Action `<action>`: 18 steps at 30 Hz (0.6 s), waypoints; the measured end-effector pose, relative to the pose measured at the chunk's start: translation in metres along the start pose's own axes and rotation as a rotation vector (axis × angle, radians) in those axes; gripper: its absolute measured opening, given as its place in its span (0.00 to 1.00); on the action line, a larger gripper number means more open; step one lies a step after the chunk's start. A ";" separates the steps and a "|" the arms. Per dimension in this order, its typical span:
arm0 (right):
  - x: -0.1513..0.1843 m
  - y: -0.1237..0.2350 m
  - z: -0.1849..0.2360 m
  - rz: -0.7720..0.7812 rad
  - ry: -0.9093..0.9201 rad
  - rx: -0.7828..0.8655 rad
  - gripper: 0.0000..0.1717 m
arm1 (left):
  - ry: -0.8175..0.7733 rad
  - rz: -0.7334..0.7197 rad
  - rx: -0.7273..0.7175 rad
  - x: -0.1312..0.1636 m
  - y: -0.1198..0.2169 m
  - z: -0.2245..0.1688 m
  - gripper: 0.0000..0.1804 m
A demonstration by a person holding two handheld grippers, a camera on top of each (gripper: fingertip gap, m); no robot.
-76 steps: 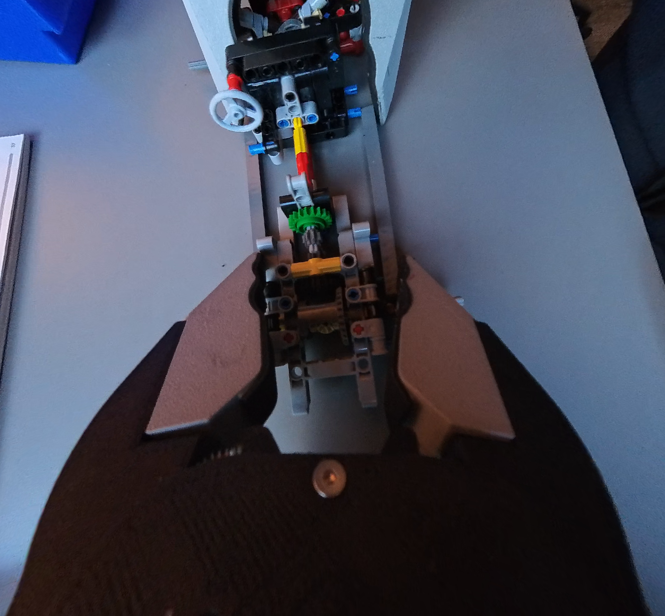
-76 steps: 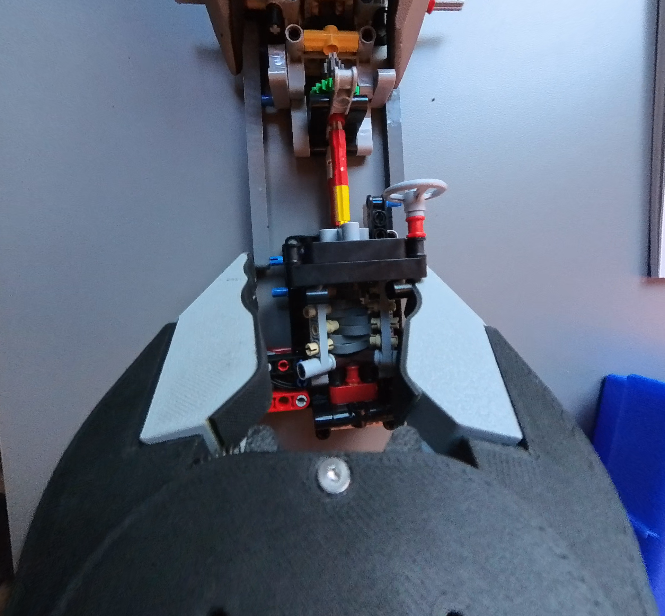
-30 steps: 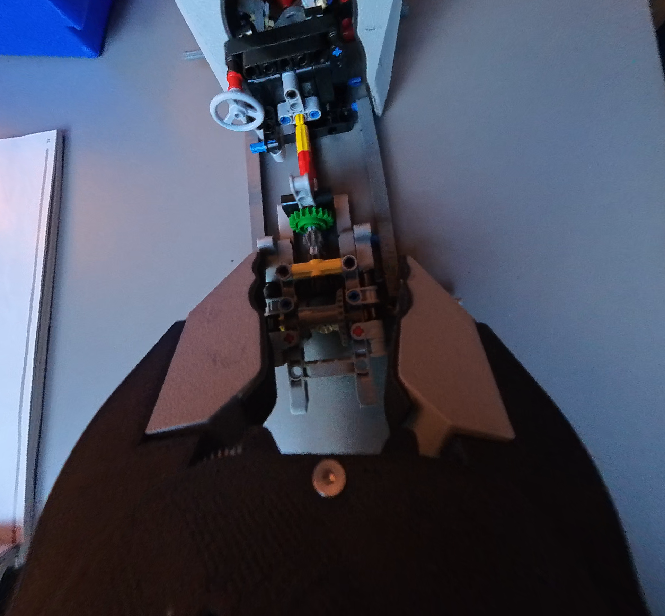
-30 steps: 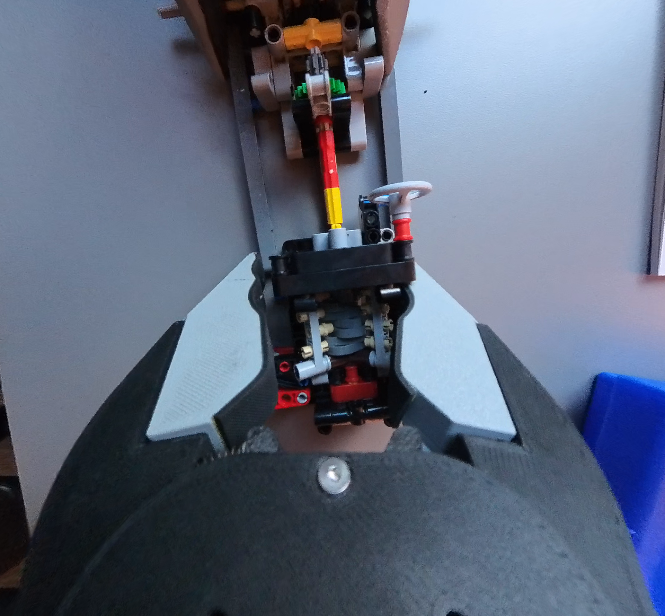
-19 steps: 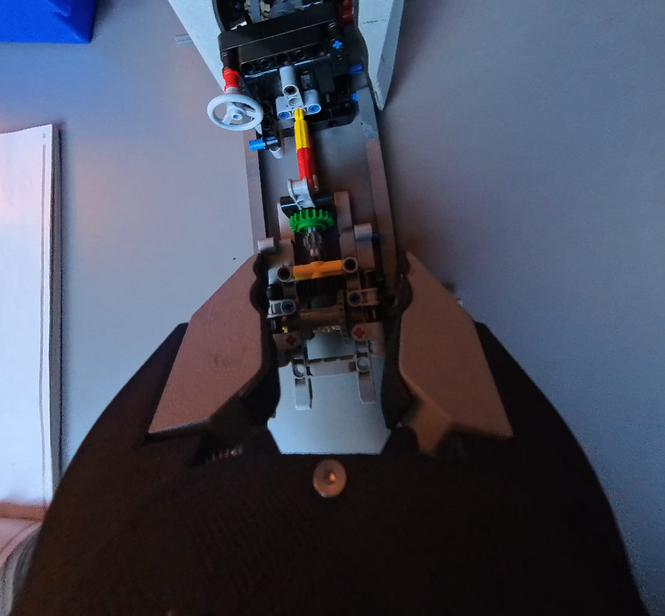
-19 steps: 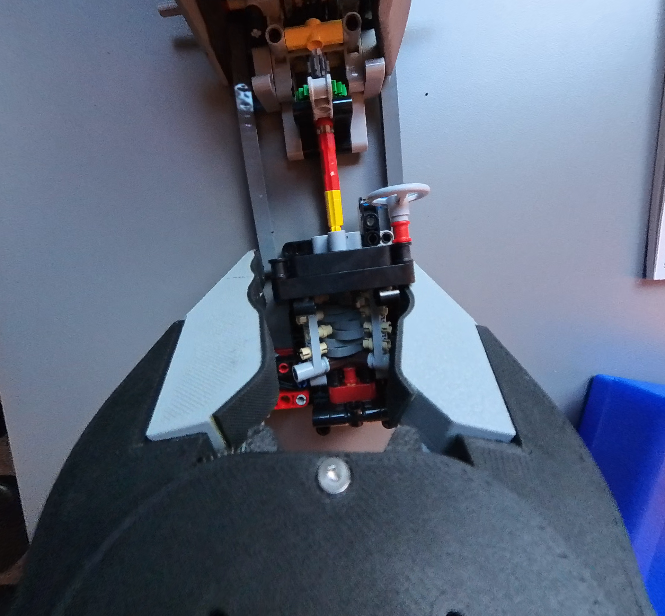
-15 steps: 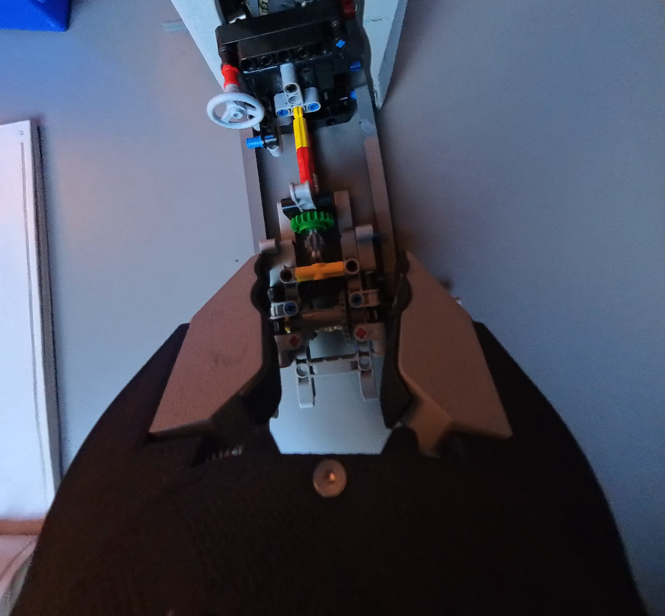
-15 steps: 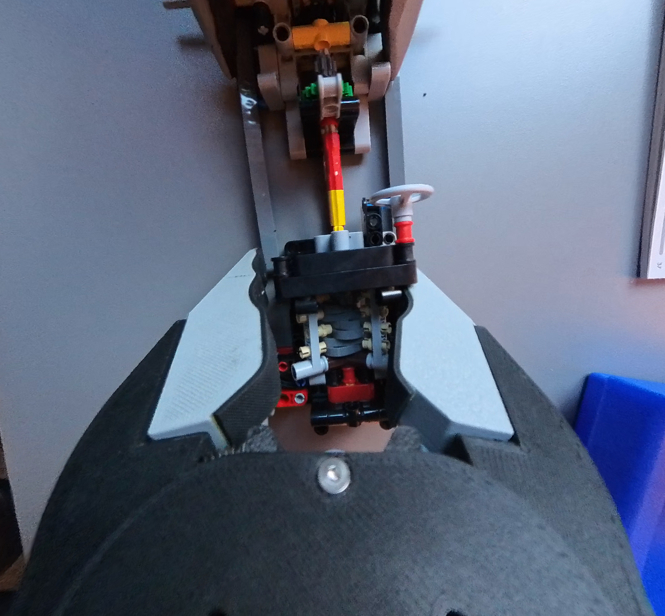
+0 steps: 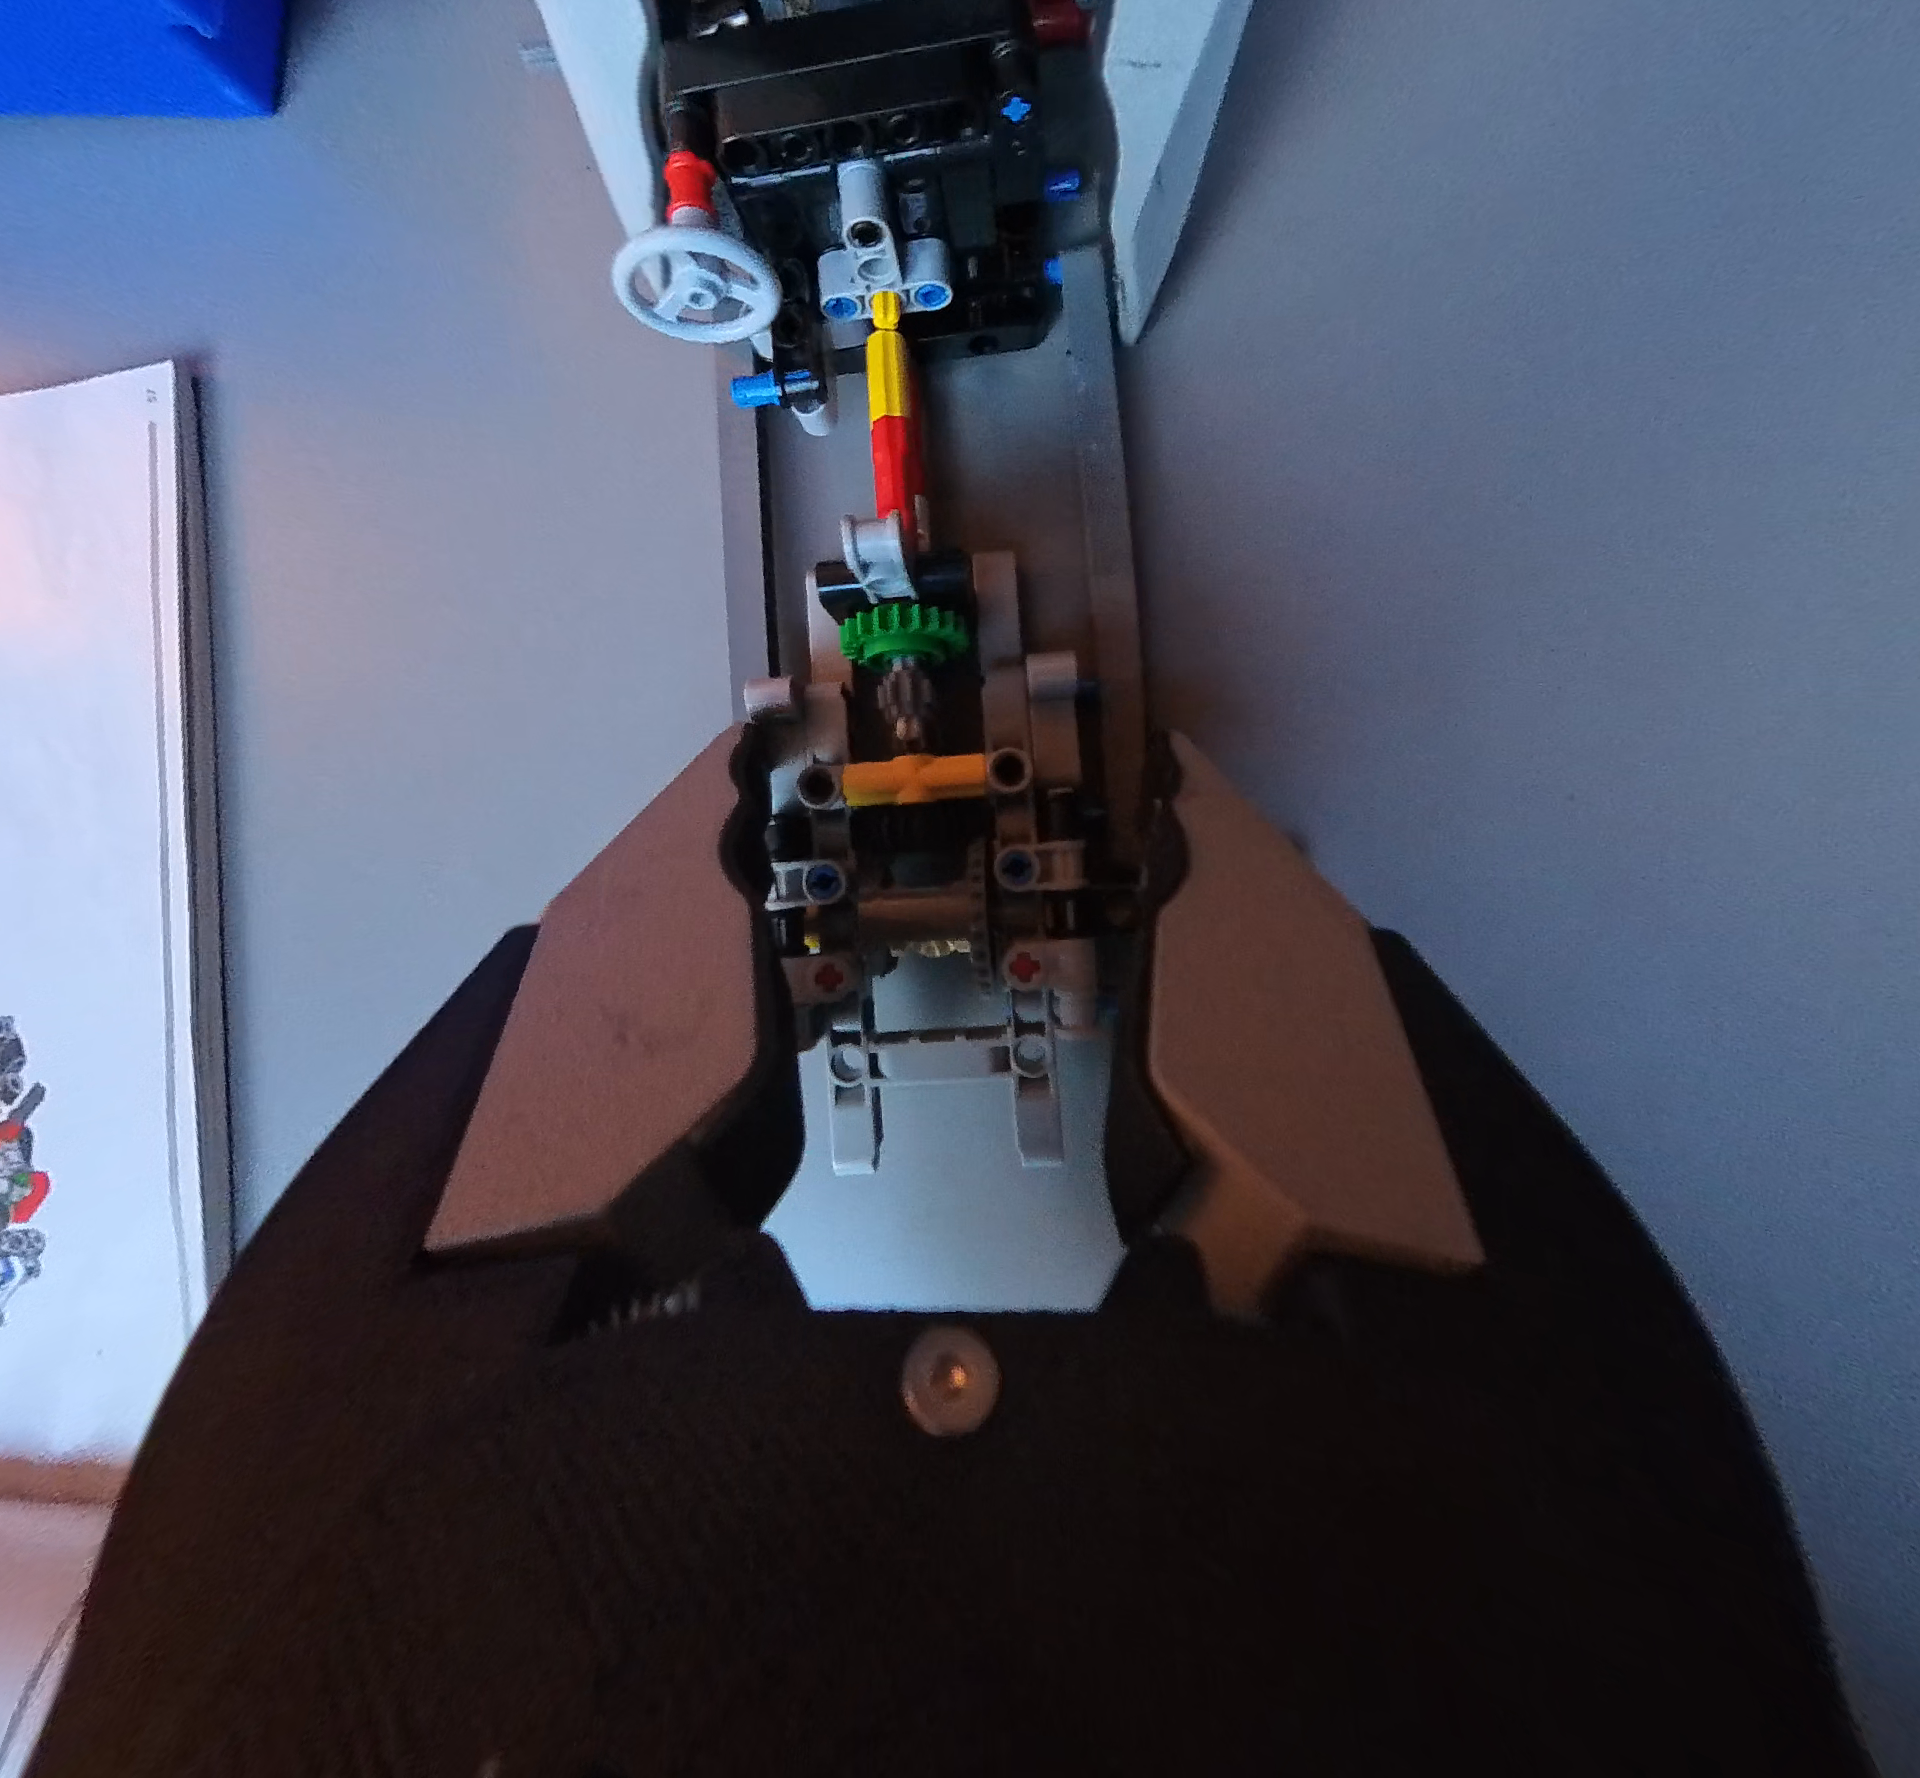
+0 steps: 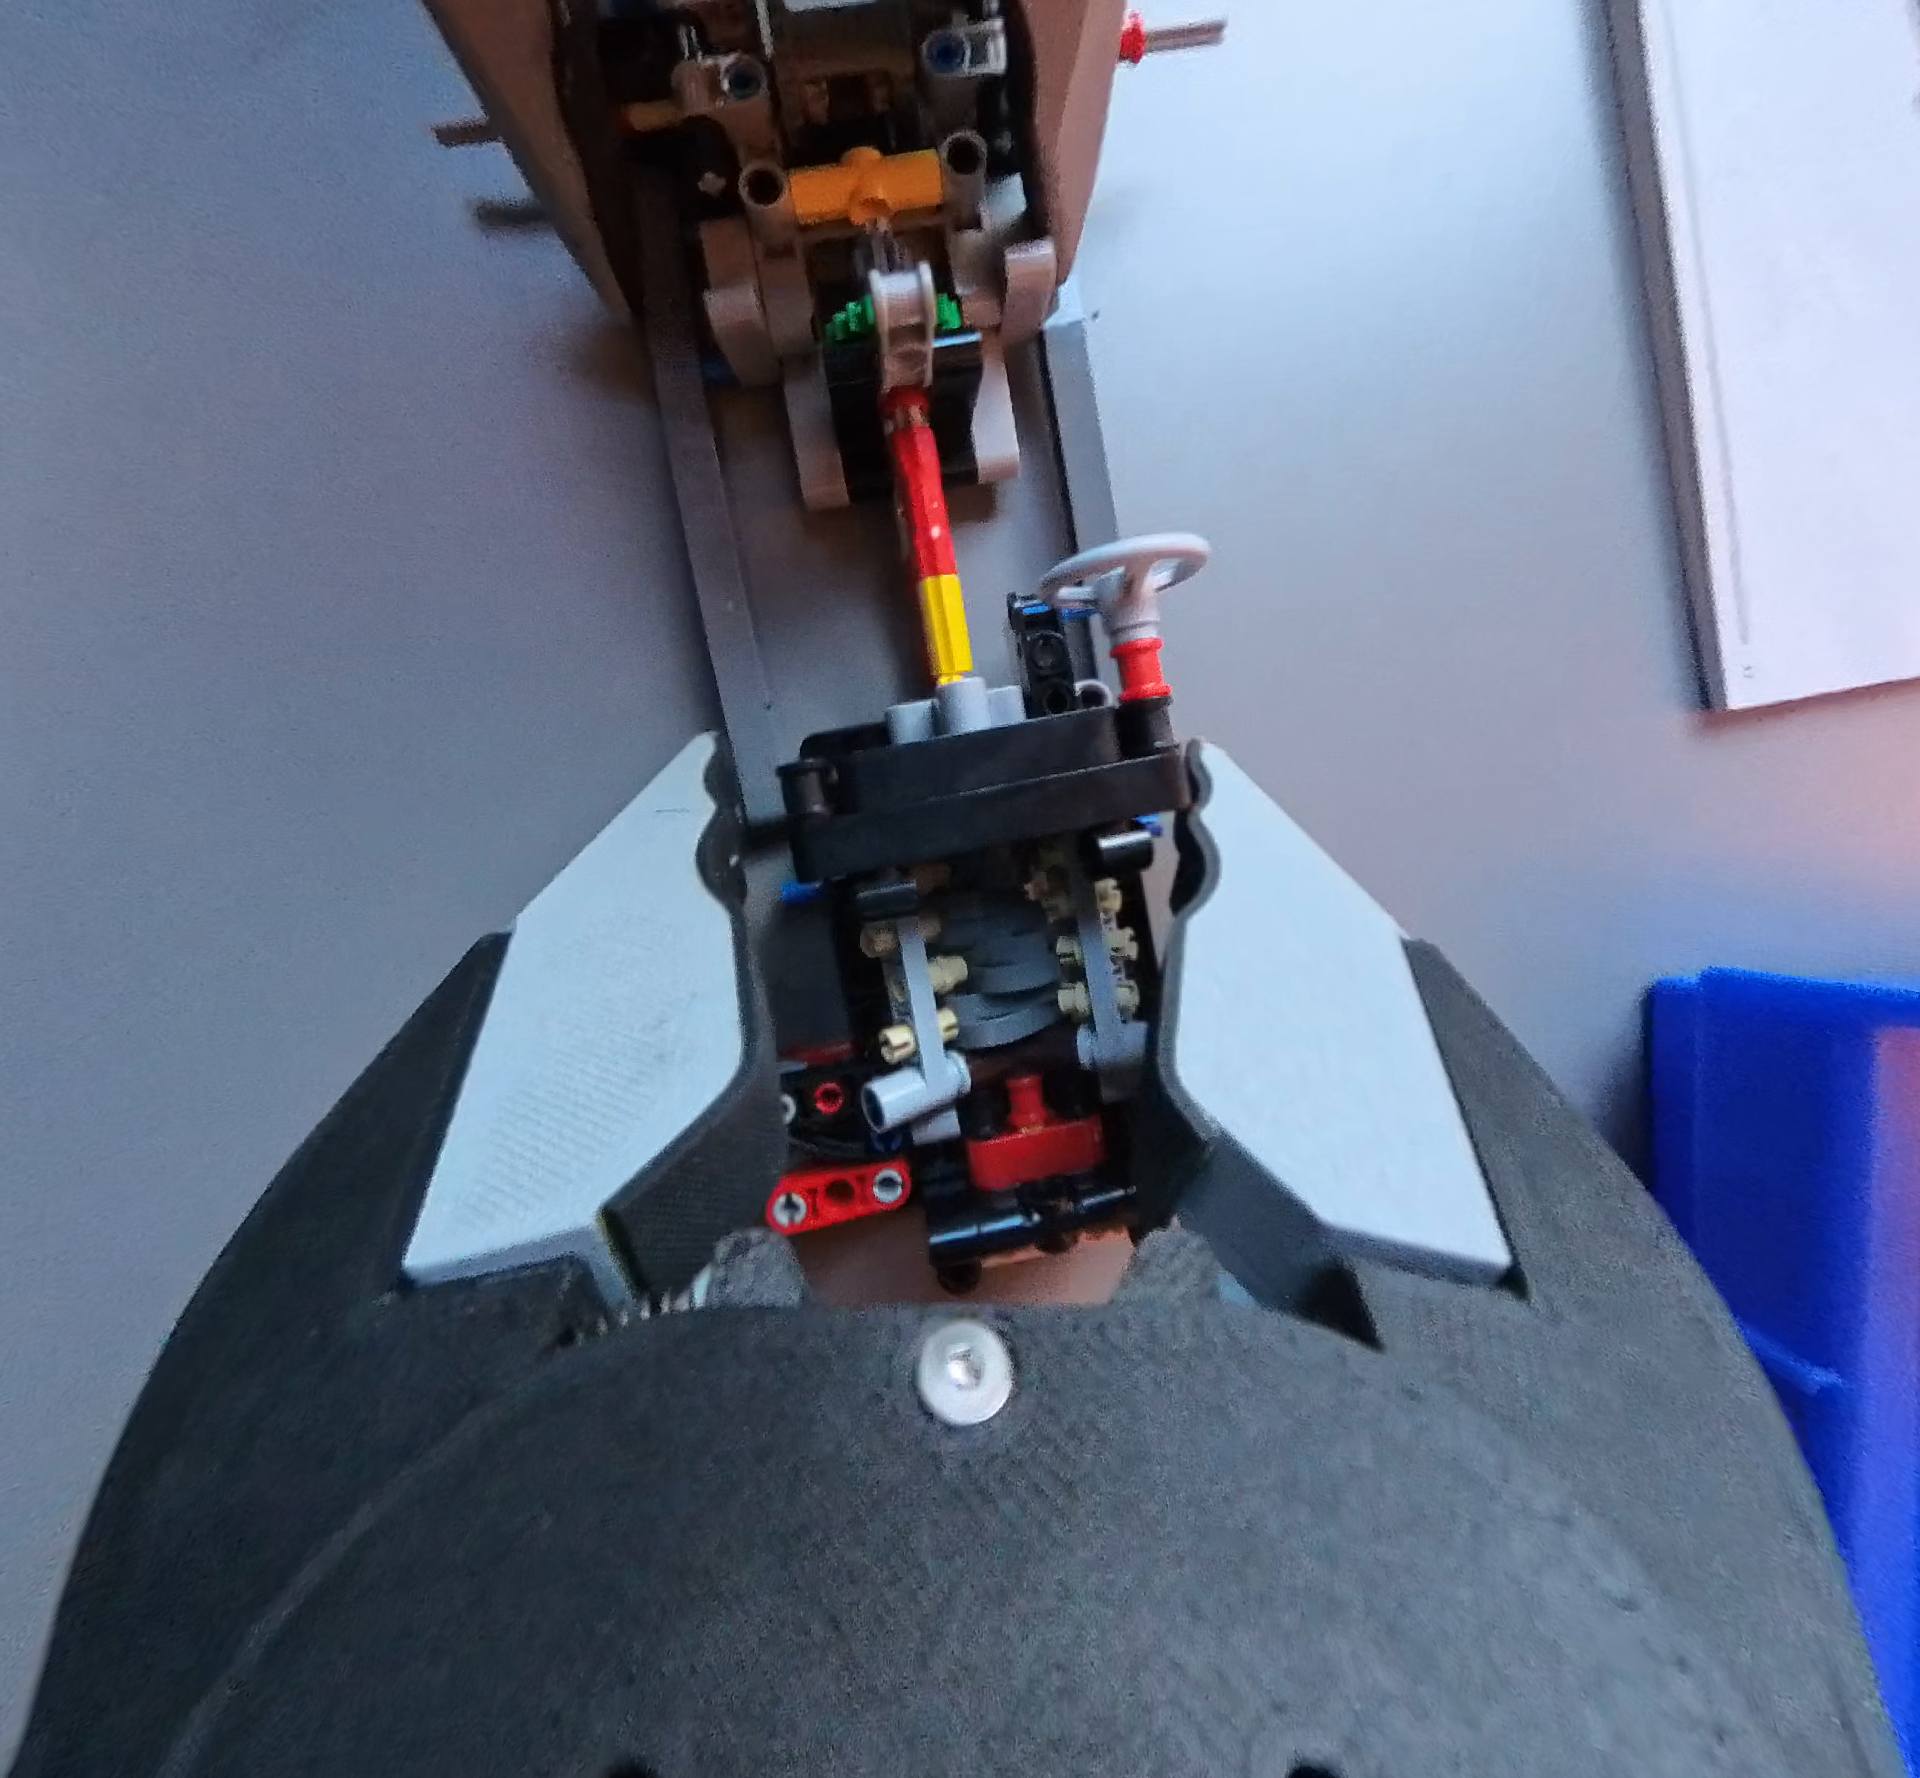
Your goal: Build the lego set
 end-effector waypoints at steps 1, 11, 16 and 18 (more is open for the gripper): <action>0.000 0.001 0.002 -0.004 -0.006 0.036 0.49 | 0.001 0.003 -0.006 -0.001 0.000 -0.001 0.40; -0.032 0.024 0.027 -0.118 -0.104 0.104 0.57 | 0.066 -0.082 0.003 0.000 -0.003 -0.008 0.40; -0.051 0.001 0.031 -0.011 -0.020 0.245 0.55 | 0.104 -0.132 0.027 0.004 -0.004 -0.009 0.41; -0.055 0.005 0.034 -0.044 0.020 0.257 0.54 | 0.112 -0.137 0.038 0.004 -0.003 -0.008 0.41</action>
Point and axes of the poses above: each gripper's, where its closed fingertips meet, y back along the fingers, x out of its underside, z = x × y across the jaws, the point moved 10 cm from there along y, back along the fingers, and after that the axes turned 14 degrees about z, right-handed, at the moved point
